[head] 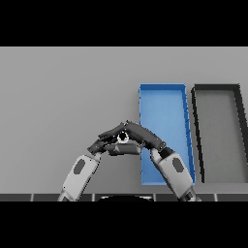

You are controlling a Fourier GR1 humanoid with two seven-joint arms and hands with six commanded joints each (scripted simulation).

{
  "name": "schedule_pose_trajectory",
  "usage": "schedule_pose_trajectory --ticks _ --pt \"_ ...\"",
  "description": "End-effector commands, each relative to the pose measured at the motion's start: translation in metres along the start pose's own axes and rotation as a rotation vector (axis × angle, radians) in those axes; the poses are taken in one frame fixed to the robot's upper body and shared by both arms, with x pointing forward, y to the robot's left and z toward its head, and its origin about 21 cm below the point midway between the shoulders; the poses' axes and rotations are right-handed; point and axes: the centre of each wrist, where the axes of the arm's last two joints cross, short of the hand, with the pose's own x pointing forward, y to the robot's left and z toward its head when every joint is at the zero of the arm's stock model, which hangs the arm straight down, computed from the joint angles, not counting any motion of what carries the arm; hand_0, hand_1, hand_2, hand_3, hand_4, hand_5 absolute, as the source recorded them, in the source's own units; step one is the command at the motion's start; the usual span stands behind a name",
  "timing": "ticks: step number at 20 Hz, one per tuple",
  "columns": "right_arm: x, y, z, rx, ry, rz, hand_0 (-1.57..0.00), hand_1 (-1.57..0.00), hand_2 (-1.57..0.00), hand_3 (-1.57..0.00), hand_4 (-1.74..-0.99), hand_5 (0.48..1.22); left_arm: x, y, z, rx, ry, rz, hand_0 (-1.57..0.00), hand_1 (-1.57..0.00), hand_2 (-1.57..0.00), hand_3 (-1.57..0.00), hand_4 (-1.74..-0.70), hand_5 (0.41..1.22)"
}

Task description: Pick up the blue pipe and place it into the blue bin.

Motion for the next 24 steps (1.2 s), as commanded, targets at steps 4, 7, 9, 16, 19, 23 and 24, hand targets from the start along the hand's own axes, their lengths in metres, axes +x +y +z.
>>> schedule_pose_trajectory --ticks 4,7,9,16,19,23,24 --pt "0.002 0.005 -0.005 -0.023 0.013 0.017 -1.56 -1.56 -1.56 -1.56 -1.497 1.209 -0.001 0.007 0.003 -0.052 0.041 -0.066 -0.75 -0.70 -0.68 -0.54 -1.32 1.221" --pt "0.002 0.008 -0.002 -0.029 0.026 0.023 -1.57 -1.57 -1.57 -1.56 -1.498 1.215 -0.005 0.004 -0.001 -0.095 0.064 -0.064 -0.38 -0.36 -0.35 -0.27 -1.13 1.063" --pt "0.002 0.005 -0.003 -0.038 0.014 0.020 -1.57 -1.57 -1.57 -1.57 -1.499 1.217 -0.008 0.004 0.005 -0.087 0.109 -0.061 -0.25 -0.23 -0.22 -0.18 -1.06 0.912" --pt "0.001 0.002 -0.001 -0.050 -0.038 0.030 -1.57 -1.57 -1.57 -1.57 -1.499 1.220 -0.007 0.008 0.004 -0.046 0.193 -0.037 -0.05 -0.05 -0.05 -0.04 -0.97 0.578" --pt "0.008 0.001 -0.003 -0.077 -0.083 0.000 -1.57 -1.57 -1.57 -1.57 -1.497 1.221 -0.010 0.008 0.004 -0.041 0.227 -0.026 -0.03 -0.02 -0.02 -0.02 -0.97 0.531" --pt "0.031 -0.014 -0.004 -0.074 -0.097 -0.072 -1.57 -1.57 -1.57 -1.57 -1.494 1.221 -0.010 0.006 0.001 -0.040 0.242 -0.042 -0.01 -0.01 -0.01 -0.01 -0.97 0.493" --pt "0.043 -0.020 -0.009 -0.091 -0.095 -0.106 -1.57 -1.57 -1.57 -1.57 -1.494 1.221 -0.011 0.004 0.001 -0.040 0.245 -0.042 -0.01 -0.01 -0.01 -0.01 -0.97 0.489"
